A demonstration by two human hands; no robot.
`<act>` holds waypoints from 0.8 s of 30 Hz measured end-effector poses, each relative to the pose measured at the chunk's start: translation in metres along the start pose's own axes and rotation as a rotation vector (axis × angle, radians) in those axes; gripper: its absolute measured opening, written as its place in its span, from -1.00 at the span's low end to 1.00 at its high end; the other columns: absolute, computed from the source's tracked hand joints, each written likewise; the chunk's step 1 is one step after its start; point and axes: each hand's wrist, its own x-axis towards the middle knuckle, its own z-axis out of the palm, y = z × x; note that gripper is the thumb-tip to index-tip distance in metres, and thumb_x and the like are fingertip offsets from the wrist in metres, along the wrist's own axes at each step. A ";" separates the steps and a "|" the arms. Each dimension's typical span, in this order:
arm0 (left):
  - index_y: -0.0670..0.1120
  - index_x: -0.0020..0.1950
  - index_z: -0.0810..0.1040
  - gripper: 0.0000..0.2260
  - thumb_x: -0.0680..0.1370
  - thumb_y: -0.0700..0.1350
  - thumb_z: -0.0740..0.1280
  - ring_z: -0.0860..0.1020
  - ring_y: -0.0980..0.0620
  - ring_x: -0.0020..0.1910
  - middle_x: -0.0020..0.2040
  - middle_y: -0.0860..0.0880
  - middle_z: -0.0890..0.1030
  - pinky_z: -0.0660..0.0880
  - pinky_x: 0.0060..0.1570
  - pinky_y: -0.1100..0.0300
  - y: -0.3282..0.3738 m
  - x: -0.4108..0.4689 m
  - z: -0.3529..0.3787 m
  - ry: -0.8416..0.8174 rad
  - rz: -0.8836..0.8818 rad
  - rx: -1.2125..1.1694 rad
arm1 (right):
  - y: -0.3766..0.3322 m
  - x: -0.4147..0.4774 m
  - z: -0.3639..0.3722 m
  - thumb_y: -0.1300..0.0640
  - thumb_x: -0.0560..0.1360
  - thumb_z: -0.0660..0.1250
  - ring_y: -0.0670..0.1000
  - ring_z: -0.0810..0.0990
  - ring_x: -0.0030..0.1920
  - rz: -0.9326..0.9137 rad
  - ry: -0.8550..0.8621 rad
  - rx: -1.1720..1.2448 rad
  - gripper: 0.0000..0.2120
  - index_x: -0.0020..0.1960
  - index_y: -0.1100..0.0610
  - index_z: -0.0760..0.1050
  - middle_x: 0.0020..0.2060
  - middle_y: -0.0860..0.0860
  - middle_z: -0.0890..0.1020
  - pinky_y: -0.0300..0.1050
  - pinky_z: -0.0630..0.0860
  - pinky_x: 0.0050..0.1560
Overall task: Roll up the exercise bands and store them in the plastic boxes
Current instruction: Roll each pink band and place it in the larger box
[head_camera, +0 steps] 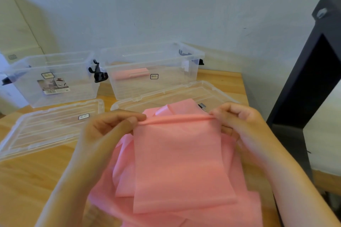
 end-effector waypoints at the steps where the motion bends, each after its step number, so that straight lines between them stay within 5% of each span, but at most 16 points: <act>1: -0.04 -0.23 0.73 -0.81 0.43 -0.32 0.42 0.64 0.17 -0.18 -0.20 0.00 0.72 0.52 -0.14 0.41 0.000 0.000 0.003 0.034 0.008 0.042 | 0.001 0.000 0.000 0.12 0.33 0.43 -0.10 0.61 -0.28 -0.011 0.017 -0.064 -0.90 -0.20 0.15 0.62 -0.32 0.01 0.65 -0.35 0.52 -0.25; 6: -0.05 0.01 0.66 -0.66 0.25 -0.22 0.46 0.61 0.13 -0.24 -0.25 -0.03 0.68 0.56 -0.10 0.36 -0.004 0.001 0.002 0.024 -0.024 0.055 | 0.002 0.000 0.001 0.27 0.40 0.44 -0.14 0.62 -0.26 -0.014 0.039 -0.149 -0.83 -0.02 0.11 0.62 -0.32 -0.07 0.65 -0.38 0.51 -0.23; 13: -0.10 -0.15 0.62 -0.94 0.42 -0.23 0.38 0.56 0.14 -0.27 -0.29 -0.04 0.63 0.49 -0.19 0.39 -0.005 0.001 0.004 -0.015 -0.010 0.064 | 0.001 -0.001 0.001 0.28 0.46 0.38 -0.12 0.61 -0.28 -0.057 0.026 -0.139 -0.92 -0.08 0.16 0.62 -0.33 -0.01 0.66 -0.36 0.50 -0.26; 16: 0.01 -0.15 0.63 -0.93 0.40 -0.12 0.38 0.48 0.05 -0.32 -0.34 -0.24 0.53 0.46 -0.26 0.37 -0.002 0.000 0.005 -0.040 -0.042 0.011 | -0.002 -0.001 0.001 0.27 0.43 0.37 -0.09 0.61 -0.29 -0.045 0.011 -0.021 -0.89 -0.13 0.11 0.64 -0.33 0.01 0.65 -0.32 0.53 -0.26; 20: 0.02 -0.16 0.68 -0.82 0.29 -0.14 0.56 0.43 0.10 -0.32 -0.37 0.00 0.47 0.42 -0.24 0.37 -0.005 0.001 -0.001 -0.052 -0.032 -0.037 | 0.000 0.001 -0.001 0.32 0.48 0.28 -0.07 0.62 -0.23 0.001 -0.012 0.074 -0.77 -0.18 0.09 0.66 -0.25 0.01 0.66 -0.29 0.55 -0.24; 24: -0.02 -0.19 0.70 -0.79 0.23 -0.02 0.39 0.52 0.01 -0.18 -0.21 -0.05 0.60 0.47 -0.08 0.17 -0.002 -0.001 -0.005 -0.039 -0.054 -0.085 | 0.001 0.002 -0.001 0.31 0.56 0.13 -0.01 0.63 -0.25 0.032 -0.028 0.120 -0.61 -0.24 0.15 0.67 -0.26 0.09 0.66 -0.23 0.56 -0.25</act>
